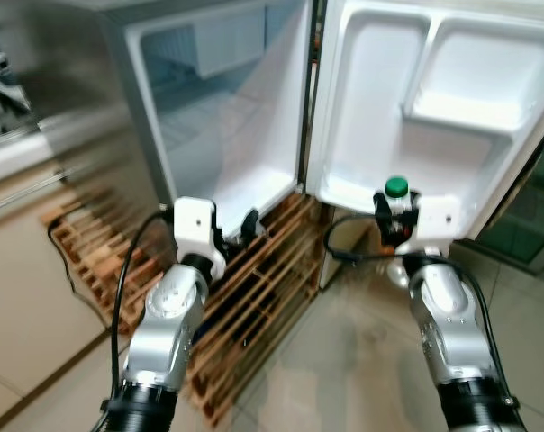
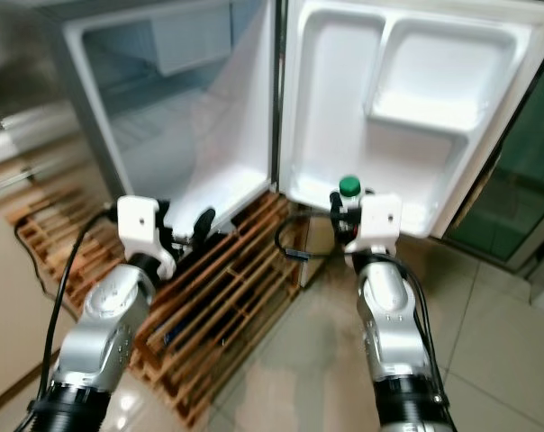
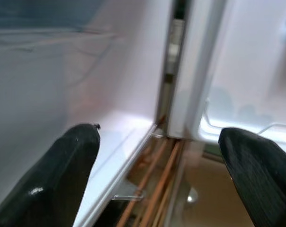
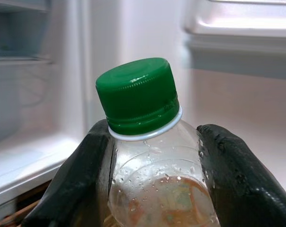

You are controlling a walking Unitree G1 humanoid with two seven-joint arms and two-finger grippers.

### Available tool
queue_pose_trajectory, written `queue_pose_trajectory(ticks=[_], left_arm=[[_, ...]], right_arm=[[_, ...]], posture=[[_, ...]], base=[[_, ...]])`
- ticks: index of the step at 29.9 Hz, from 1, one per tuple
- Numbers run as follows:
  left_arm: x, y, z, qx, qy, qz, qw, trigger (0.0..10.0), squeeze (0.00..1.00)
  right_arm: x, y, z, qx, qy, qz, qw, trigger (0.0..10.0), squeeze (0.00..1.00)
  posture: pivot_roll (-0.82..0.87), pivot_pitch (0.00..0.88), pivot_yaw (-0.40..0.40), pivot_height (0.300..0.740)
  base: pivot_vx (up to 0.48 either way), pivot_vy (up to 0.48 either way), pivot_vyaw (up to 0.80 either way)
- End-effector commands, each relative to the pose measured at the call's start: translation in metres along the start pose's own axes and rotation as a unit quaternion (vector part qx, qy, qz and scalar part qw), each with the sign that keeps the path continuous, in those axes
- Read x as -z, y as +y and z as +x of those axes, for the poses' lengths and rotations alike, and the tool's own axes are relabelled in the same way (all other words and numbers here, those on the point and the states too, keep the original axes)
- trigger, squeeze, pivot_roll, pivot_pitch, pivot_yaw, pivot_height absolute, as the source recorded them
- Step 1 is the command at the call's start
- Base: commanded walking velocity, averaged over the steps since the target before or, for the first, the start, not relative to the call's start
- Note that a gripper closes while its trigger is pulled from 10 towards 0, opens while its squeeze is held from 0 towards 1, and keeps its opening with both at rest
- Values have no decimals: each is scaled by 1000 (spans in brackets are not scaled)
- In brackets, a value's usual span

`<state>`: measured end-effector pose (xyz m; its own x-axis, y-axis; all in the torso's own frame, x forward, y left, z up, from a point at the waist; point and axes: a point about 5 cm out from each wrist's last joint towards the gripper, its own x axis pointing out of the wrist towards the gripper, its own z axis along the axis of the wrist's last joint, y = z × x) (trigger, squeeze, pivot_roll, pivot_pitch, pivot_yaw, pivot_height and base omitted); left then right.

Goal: Restocking fridge

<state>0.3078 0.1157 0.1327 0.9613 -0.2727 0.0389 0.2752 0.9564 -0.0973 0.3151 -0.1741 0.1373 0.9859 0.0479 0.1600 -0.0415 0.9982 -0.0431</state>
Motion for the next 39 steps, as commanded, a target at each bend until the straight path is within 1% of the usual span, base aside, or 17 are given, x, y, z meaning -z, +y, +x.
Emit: queue_pose_trajectory(ticks=[1,4,5,10,12,17,18,22,24,25,29,31,33,35,39], left_arm=[[-3,-9,4,18,-9,-7,1000,10000,0],[-6,-9,5,23,-11,-10,1000,10000,0],[-6,-10,5,26,-8,-21,999,10000,0],[-8,-10,4,30,-12,-21,999,10000,0],[-8,-13,4,39,-14,-16,999,10000,0],[-7,-17,4,48,-13,-17,999,10000,0],[-6,-16,5,47,-11,-20,999,10000,0],[-6,-16,6,43,-13,-27,999,10000,0],[-7,-15,6,38,-16,-31,999,10000,0],[-7,-14,6,33,-17,-34,999,10000,0],[-5,-13,5,22,-15,-34,999,10000,0],[-5,-11,4,13,-16,-25,999,10000,0],[-9,-10,2,15,-29,-12,999,10000,0],[-10,-10,1,17,-34,-6,999,10000,0],[-10,-10,-1,14,-32,-10,999,10000,0]], right_arm=[[-6,-6,4,5,-7,-10,1000,10000,0],[-12,-5,6,7,-19,-17,1000,10000,0],[-20,-5,7,9,-36,-30,999,10000,0],[-40,1,10,6,-79,-53,995,10000,0],[-43,1,11,7,-88,-64,994,10000,0],[-39,-1,11,11,-83,-77,994,10000,0],[-37,-2,11,5,-81,-90,993,10000,0],[-35,-2,12,1,-77,-94,993,10000,0],[-35,0,13,-10,-77,-97,992,10000,0],[-35,3,15,-23,-79,-97,992,10000,0],[-36,10,18,-43,-83,-91,991,10000,0],[-36,13,20,-52,-84,-83,992,10000,0],[-36,16,22,-63,-84,-68,992,10000,0],[-37,18,22,-67,-87,-64,992,10000,0],[-38,21,23,-74,-91,-64,991,10000,0]], posture=[[-120,0,19,740],[-117,0,20,740],[-114,0,23,740],[-116,0,30,740],[-118,0,34,740],[-129,0,44,740],[-135,0,47,740],[-139,0,49,740],[-139,0,45,740],[-139,0,42,740],[-133,0,35,740],[-127,0,32,740],[-120,0,29,740],[-114,0,28,740],[-108,0,28,740]], base=[[480,0,0],[455,0,0],[0,0,0],[0,0,0],[0,0,0],[0,0,0],[0,-281,0],[0,-413,0],[285,-382,0],[416,0,0],[262,0,0],[0,0,0],[0,0,0],[0,289,0],[0,442,0]])
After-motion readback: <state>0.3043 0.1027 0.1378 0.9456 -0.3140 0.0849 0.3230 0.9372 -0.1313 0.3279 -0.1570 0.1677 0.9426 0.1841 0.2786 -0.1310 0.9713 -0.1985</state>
